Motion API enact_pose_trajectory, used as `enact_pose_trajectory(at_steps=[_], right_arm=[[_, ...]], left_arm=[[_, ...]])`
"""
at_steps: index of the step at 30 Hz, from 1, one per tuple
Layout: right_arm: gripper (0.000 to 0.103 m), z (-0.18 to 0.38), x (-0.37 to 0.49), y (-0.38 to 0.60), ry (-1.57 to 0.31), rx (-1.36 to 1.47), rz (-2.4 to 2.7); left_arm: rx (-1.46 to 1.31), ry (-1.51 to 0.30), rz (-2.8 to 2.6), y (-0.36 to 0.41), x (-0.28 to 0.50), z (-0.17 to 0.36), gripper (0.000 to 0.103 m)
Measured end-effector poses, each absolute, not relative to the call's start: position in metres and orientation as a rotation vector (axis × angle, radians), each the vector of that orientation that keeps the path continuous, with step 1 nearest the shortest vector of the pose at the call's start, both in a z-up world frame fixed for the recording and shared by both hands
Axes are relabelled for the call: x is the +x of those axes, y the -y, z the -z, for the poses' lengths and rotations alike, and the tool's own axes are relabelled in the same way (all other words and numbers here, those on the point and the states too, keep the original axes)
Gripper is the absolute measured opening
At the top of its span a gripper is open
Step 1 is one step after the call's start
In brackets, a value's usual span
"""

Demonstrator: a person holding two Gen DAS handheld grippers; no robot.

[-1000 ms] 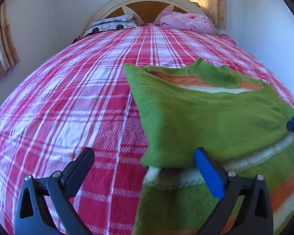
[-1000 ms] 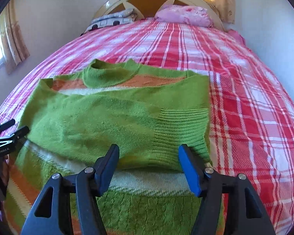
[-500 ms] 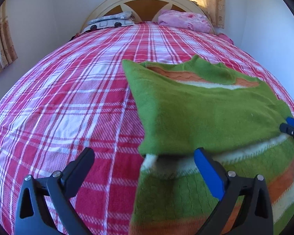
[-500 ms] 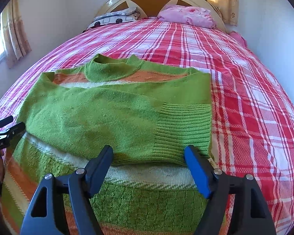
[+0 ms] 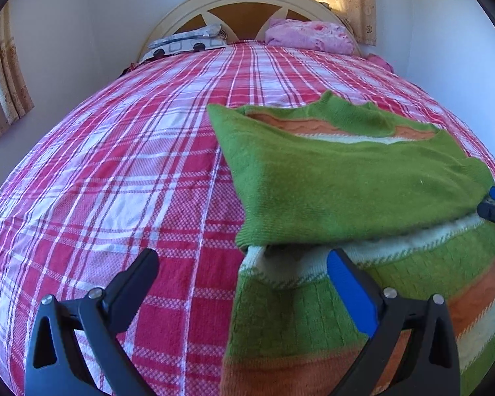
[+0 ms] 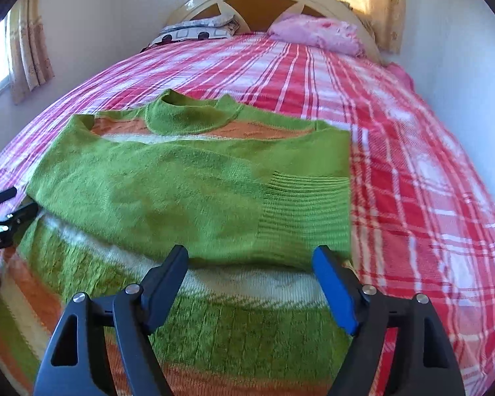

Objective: Fold small clothes
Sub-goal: 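Smooth the folded sleeves flat with the right tool, then withdraw both tools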

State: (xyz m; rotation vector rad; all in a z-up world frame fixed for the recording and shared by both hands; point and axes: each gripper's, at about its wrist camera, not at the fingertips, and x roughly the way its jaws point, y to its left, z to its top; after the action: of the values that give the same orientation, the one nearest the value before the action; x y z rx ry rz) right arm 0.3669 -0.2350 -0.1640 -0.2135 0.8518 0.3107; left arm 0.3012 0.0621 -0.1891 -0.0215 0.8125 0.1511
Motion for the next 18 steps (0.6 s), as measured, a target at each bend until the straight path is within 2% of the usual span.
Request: enact_pose_trajectory(at_steps=[5, 18], right_arm=[[0.078, 0.169, 0.369, 0.247, -0.89, -0.184, -0.273], [0.078, 0.153, 0.336, 0.265, -0.84, -0.154, -0.264]], left_arm=[[-0.04, -0.814, -0.164, -0.065, 0.301, 0.187, 0.103], [-0.065, -0.8, -0.12, -0.058, 0.262, 0.182, 0.103]])
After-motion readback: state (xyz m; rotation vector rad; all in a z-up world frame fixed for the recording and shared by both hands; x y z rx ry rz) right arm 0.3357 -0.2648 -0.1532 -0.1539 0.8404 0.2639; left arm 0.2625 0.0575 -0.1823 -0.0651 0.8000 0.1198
